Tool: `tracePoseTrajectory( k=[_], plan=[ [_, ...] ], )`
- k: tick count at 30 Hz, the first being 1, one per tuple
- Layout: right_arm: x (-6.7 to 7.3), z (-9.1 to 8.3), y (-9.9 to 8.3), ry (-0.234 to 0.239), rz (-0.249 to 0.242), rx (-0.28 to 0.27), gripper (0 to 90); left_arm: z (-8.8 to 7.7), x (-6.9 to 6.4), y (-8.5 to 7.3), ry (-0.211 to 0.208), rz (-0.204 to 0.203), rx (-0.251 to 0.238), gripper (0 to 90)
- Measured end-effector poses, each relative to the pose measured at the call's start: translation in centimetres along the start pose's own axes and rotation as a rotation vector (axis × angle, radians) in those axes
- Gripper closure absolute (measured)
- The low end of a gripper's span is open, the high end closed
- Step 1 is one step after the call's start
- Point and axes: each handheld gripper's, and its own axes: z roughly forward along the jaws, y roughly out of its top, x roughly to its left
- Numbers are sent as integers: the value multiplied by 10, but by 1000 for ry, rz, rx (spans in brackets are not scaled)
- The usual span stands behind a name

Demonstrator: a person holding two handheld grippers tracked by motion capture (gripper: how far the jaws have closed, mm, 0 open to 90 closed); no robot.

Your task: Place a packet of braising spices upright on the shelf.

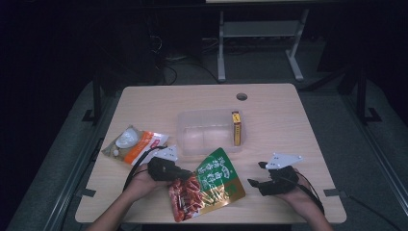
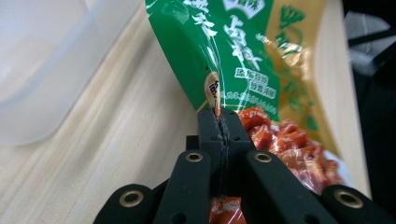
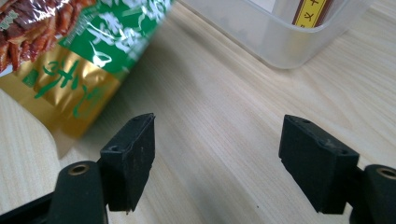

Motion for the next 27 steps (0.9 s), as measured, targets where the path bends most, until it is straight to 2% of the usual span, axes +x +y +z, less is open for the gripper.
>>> tracePoseTrajectory(
  k=[8,11,13,17,20,22,24,27],
  plan=[
    [-1,1,0,15,14,-4,268,-28,2,6,56,-16,-132,899],
    [0,1,1,34,28,-4,268,-35,3,7,71,-23,-174,899],
    [0,3,2,64,39,-9,267,-39,3,7,76,-37,-208,899],
    [1,11,8,125,70,-49,263,-42,2,7,81,-40,-227,900],
    [2,22,19,176,88,-85,263,-45,-1,11,89,-28,-244,899],
    [3,29,25,185,72,-89,263,-47,-2,14,88,-21,-256,900],
    [6,37,32,184,33,-77,262,-48,-3,17,89,-16,-270,900],
    [8,45,40,199,28,-96,264,-49,-4,19,81,-7,-278,899]
  ],
)
